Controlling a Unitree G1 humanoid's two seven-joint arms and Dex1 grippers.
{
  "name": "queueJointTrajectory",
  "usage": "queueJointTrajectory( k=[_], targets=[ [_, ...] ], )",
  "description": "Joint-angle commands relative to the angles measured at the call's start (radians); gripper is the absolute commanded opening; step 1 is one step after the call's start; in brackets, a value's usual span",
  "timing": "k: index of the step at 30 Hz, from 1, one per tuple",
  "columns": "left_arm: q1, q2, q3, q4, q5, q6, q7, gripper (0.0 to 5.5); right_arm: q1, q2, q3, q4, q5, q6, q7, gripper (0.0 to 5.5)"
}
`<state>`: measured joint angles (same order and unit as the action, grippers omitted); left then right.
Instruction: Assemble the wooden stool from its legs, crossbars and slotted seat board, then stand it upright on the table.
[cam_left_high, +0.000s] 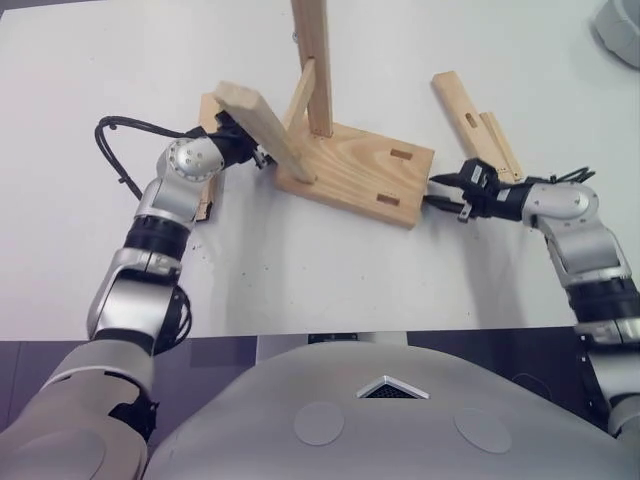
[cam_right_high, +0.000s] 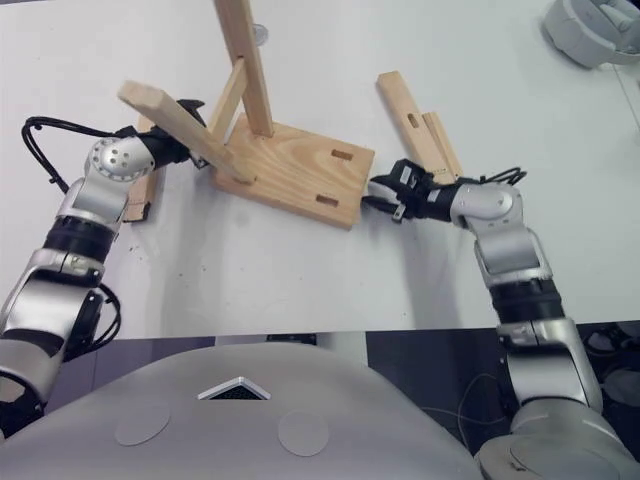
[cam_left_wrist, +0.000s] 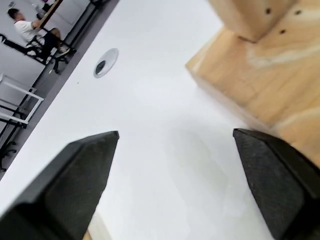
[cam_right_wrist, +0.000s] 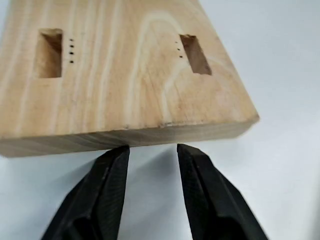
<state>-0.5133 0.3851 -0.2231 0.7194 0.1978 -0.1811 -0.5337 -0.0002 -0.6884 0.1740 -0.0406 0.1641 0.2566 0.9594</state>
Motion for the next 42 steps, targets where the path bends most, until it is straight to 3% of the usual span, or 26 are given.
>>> queueJointTrajectory(
  k=[1, 5, 12, 16, 19, 23, 29, 33, 38, 42],
  targets=[
    [-0.083, -0.004, 0.059, 0.126, -0.043, -0.192, 0.033, 4.24, 0.055, -0.004, -0.069, -0.215, 0.069, 0.103, -0.046, 1.81],
    [0.031, 0.164, 0.120, -0.009, -0.055, -0.298, -0.001, 4.24, -0.079, 0.094, -0.189, -0.067, 0.064, 0.030, -0.219, 1.81],
    [0.249, 0.212, 0.046, -0.366, -0.137, -0.094, -0.254, 4.24, -0.307, 0.190, -0.051, 0.476, -0.156, -0.208, -0.327, 1.81],
    [0.322, 0.257, -0.046, -0.523, -0.022, 0.014, -0.311, 4.24, -0.396, 0.232, 0.021, 0.704, -0.224, -0.337, -0.278, 1.81],
    [0.308, 0.226, -0.064, -0.523, 0.007, 0.048, -0.281, 4.24, -0.370, 0.237, 0.051, 0.682, -0.213, -0.378, -0.187, 1.81],
    [0.213, 0.096, -0.084, -0.371, 0.030, 0.039, -0.162, 4.24, -0.275, 0.203, 0.085, 0.524, -0.201, -0.326, -0.095, 1.81],
    [0.034, -0.061, -0.075, -0.083, 0.041, -0.033, 0.005, 4.24, -0.149, 0.195, 0.105, 0.284, -0.206, -0.229, -0.119, 1.81],
    [0.058, 0.016, -0.010, -0.130, 0.026, -0.058, 0.029, 4.24, -0.136, 0.223, 0.010, 0.204, -0.217, -0.194, -0.294, 1.81],
    [0.260, 0.154, 0.086, -0.479, -0.026, 0.082, -0.048, 4.24, -0.136, 0.245, -0.175, 0.086, -0.137, -0.123, -0.450, 1.81],
    [0.480, 0.238, 0.074, -0.807, -0.046, 0.263, -0.158, 4.24, -0.170, 0.198, -0.276, 0.127, -0.096, -0.037, -0.475, 1.81]
  ],
)
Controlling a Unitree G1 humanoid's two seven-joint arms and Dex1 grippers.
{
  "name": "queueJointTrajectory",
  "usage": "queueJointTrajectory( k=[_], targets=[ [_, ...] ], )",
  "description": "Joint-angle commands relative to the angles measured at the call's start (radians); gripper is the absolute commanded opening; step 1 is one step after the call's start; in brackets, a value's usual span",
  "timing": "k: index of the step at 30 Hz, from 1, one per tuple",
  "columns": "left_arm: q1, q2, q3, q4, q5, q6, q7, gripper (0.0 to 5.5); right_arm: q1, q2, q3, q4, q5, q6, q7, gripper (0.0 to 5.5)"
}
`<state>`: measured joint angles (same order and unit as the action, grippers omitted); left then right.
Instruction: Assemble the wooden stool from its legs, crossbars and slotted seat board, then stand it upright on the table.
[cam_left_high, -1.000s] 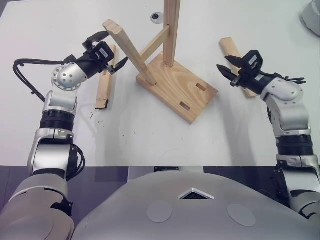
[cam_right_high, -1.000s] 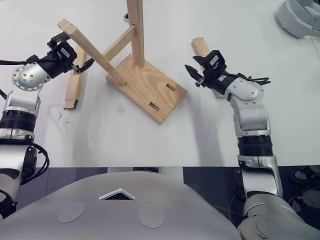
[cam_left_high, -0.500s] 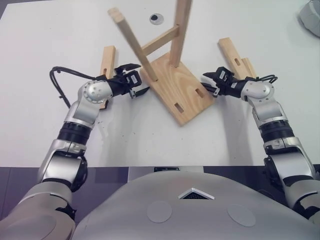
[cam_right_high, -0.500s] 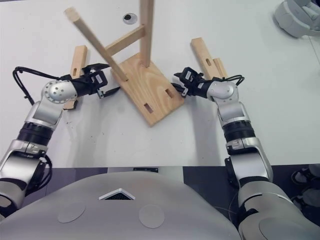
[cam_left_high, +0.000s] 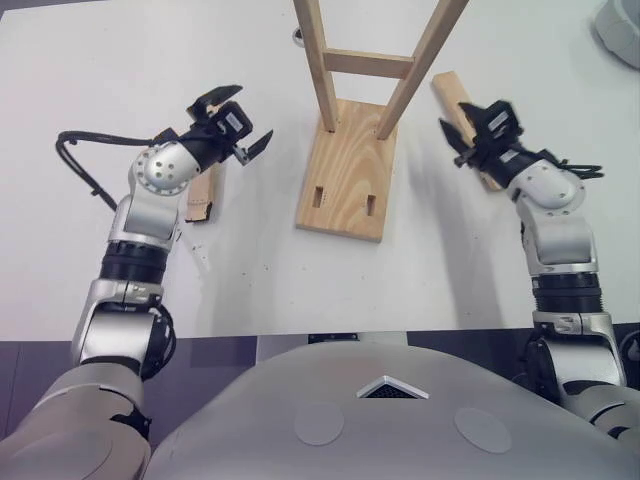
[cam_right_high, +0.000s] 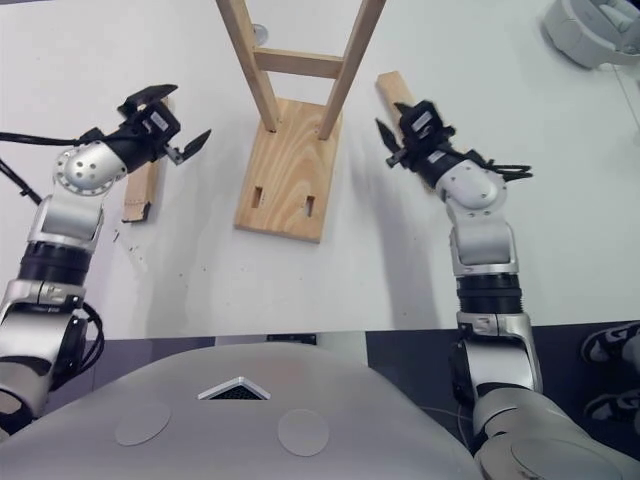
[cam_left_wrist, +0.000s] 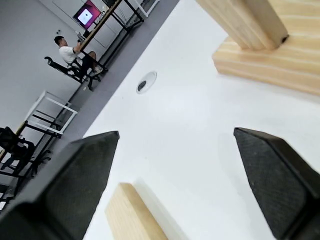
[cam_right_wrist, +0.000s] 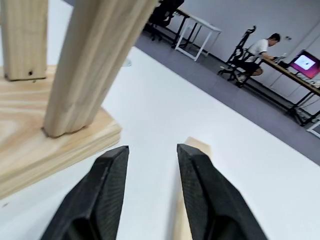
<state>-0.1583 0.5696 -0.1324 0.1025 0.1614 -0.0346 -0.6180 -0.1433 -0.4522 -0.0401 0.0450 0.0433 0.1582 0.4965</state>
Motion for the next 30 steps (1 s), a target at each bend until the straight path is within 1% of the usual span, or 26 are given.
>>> queueJointTrajectory(
  k=[1, 3, 5, 7, 11, 15, 20, 23, 25, 28, 30],
  targets=[
    [0.158, 0.060, -0.034, -0.238, -0.001, 0.156, -0.089, 4.24, -0.042, -0.052, -0.081, 0.091, 0.036, 0.063, -0.003, 1.81],
    [0.178, 0.057, -0.073, -0.271, 0.037, 0.207, -0.096, 4.24, -0.064, -0.074, -0.098, 0.200, 0.048, 0.037, 0.026, 1.81],
    [0.166, 0.055, -0.117, -0.257, 0.087, 0.217, -0.085, 4.24, -0.089, -0.086, -0.116, 0.297, 0.067, 0.008, 0.051, 1.81],
    [0.146, 0.033, -0.144, -0.256, 0.093, 0.231, -0.086, 4.24, -0.108, -0.098, -0.142, 0.366, 0.089, -0.014, 0.072, 1.81],
    [0.133, -0.005, -0.174, -0.283, 0.077, 0.257, -0.091, 4.24, -0.109, -0.139, -0.130, 0.460, 0.087, -0.045, 0.152, 1.81],
    [0.145, -0.028, -0.186, -0.328, 0.049, 0.294, -0.103, 4.24, -0.117, -0.147, -0.103, 0.510, 0.075, -0.031, 0.202, 1.81],
    [0.147, -0.038, -0.209, -0.370, 0.044, 0.330, -0.107, 4.24, -0.106, -0.135, -0.048, 0.512, 0.051, -0.012, 0.222, 1.81],
    [0.146, -0.041, -0.222, -0.386, 0.044, 0.341, -0.109, 4.24, -0.103, -0.133, -0.040, 0.503, 0.044, -0.005, 0.200, 1.81],
    [0.143, -0.037, -0.226, -0.392, 0.049, 0.341, -0.106, 4.24, -0.099, -0.129, -0.056, 0.472, 0.059, -0.027, 0.182, 1.81],
    [0.140, -0.032, -0.226, -0.399, 0.052, 0.340, -0.102, 4.24, -0.065, -0.097, -0.105, 0.356, 0.134, -0.048, 0.178, 1.81],
    [0.141, -0.039, -0.226, -0.405, 0.050, 0.340, -0.095, 4.24, -0.028, -0.081, -0.114, 0.300, 0.158, -0.013, 0.173, 2.15]
  ],
)
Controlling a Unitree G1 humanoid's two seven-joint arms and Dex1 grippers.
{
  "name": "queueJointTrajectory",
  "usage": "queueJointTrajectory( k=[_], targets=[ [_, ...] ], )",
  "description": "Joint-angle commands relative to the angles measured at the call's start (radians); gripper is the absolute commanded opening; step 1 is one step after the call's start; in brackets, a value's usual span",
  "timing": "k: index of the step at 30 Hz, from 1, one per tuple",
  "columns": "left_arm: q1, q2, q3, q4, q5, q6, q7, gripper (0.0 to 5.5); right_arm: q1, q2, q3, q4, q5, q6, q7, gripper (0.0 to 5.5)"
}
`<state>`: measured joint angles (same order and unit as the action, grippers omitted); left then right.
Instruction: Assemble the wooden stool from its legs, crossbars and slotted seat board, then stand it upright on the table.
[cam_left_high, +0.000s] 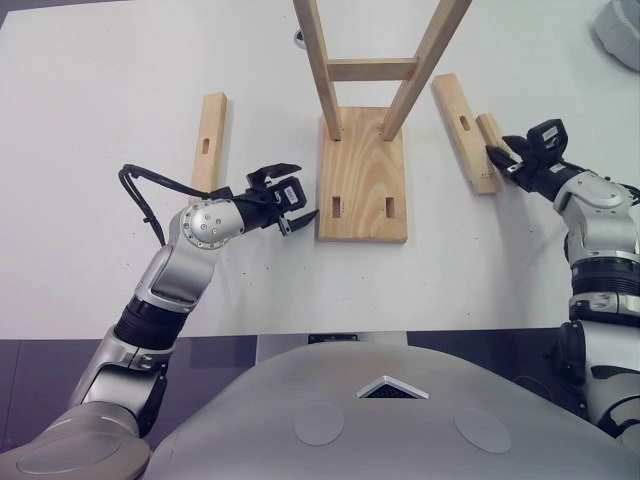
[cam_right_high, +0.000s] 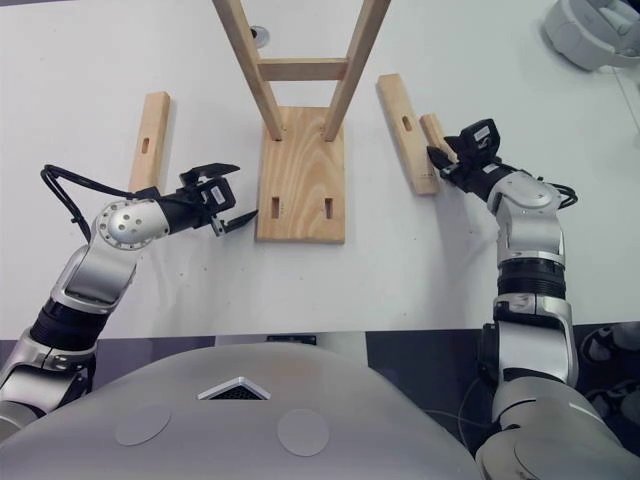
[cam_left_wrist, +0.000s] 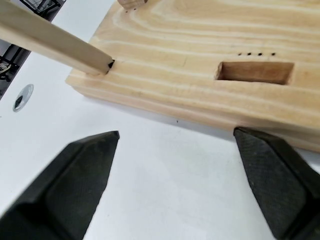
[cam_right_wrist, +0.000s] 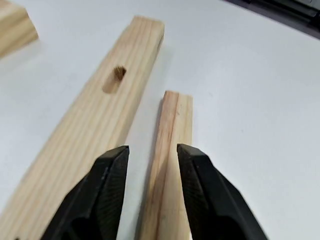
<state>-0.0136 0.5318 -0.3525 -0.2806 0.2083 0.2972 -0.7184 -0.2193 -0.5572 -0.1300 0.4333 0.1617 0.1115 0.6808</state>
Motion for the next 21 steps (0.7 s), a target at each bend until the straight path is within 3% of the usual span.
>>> queueJointTrajectory(
  k=[1, 2, 12, 21],
  targets=[
    [-0.004, -0.005, -0.005, -0.024, 0.000, 0.009, 0.008, 4.24, 0.064, 0.024, -0.020, -0.093, 0.029, 0.046, -0.024, 2.36],
    [-0.004, -0.007, -0.002, -0.024, -0.002, 0.009, 0.012, 4.24, 0.077, 0.024, -0.016, -0.091, 0.019, 0.057, -0.040, 2.56],
    [0.000, -0.034, 0.035, -0.030, -0.027, 0.011, 0.044, 4.24, 0.057, 0.026, -0.093, -0.082, 0.072, 0.069, -0.101, 2.56],
    [-0.008, -0.095, 0.122, -0.057, -0.071, 0.015, 0.129, 4.24, 0.093, 0.012, 0.001, -0.015, -0.021, 0.173, -0.104, 2.56]
  ],
)
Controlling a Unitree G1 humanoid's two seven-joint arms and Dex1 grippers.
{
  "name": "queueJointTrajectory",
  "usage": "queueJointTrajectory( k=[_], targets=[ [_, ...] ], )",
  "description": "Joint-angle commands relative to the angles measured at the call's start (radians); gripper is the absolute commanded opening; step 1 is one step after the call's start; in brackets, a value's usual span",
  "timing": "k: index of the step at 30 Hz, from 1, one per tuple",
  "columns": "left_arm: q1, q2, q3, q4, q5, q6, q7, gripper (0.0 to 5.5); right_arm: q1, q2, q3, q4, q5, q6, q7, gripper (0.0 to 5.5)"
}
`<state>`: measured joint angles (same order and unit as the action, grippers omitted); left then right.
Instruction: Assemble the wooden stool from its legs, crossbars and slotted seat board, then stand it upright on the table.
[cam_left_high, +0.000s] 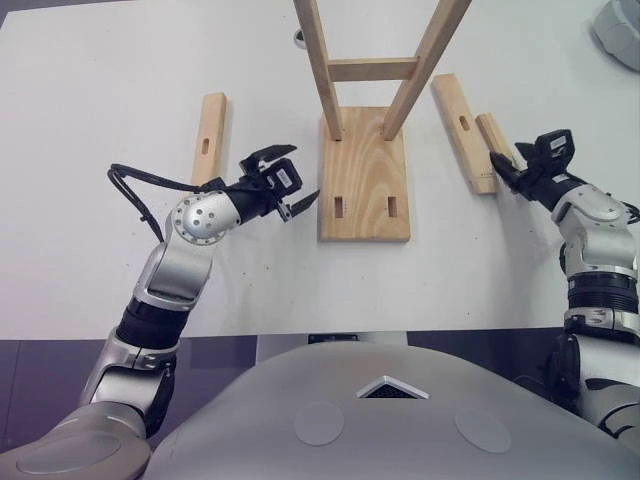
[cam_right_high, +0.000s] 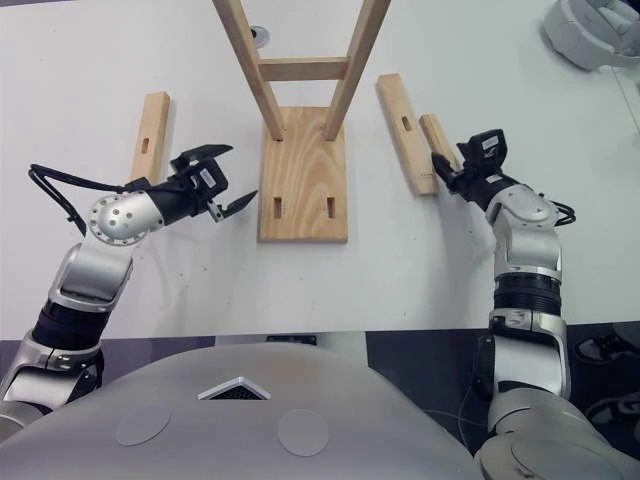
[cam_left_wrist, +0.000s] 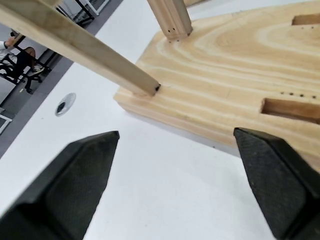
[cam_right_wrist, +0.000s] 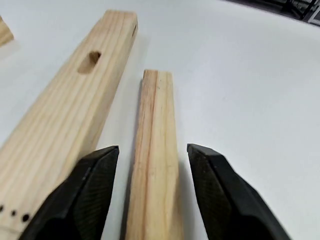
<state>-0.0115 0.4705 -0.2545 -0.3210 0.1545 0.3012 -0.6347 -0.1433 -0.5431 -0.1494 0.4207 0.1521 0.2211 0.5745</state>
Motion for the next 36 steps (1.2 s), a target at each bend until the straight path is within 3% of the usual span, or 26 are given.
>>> queueJointTrajectory(
  k=[1, 5, 9, 15, 20, 24, 29, 36],
  targets=[
    [-0.013, -0.047, 0.028, -0.022, -0.021, 0.011, 0.059, 4.24, 0.022, -0.005, 0.026, -0.011, -0.013, 0.088, 0.005, 2.56],
    [-0.037, -0.133, 0.094, -0.029, -0.073, 0.050, 0.146, 4.24, 0.026, 0.002, 0.012, -0.035, 0.008, 0.173, -0.008, 2.05],
    [-0.005, -0.249, 0.183, -0.147, -0.286, 0.205, 0.163, 4.24, 0.028, 0.004, 0.008, -0.048, 0.012, 0.219, -0.024, 1.34],
    [-0.126, -0.341, 0.326, -0.329, -0.659, 0.422, 0.211, 4.24, -0.019, 0.024, -0.047, -0.096, 0.021, 0.131, -0.102, 1.34],
    [-0.383, -0.402, 0.467, -0.359, -0.987, 0.540, 0.406, 4.24, -0.238, 0.038, -0.147, -0.296, 0.044, 0.006, -0.260, 1.33],
    [-0.623, -0.396, 0.571, -0.197, -1.142, 0.556, 0.575, 4.24, -0.368, 0.043, -0.065, -0.528, 0.003, -0.041, -0.282, 1.33],
    [-0.831, -0.387, 0.655, -0.027, -1.378, 0.527, 0.695, 4.24, -0.430, 0.083, 0.127, -0.708, -0.030, -0.030, -0.210, 1.33],
    [-0.811, -0.349, 0.591, -0.015, -1.617, 0.550, 0.799, 4.24, -0.495, 0.147, 0.193, -0.784, 0.015, -0.001, -0.166, 1.33]
  ],
)
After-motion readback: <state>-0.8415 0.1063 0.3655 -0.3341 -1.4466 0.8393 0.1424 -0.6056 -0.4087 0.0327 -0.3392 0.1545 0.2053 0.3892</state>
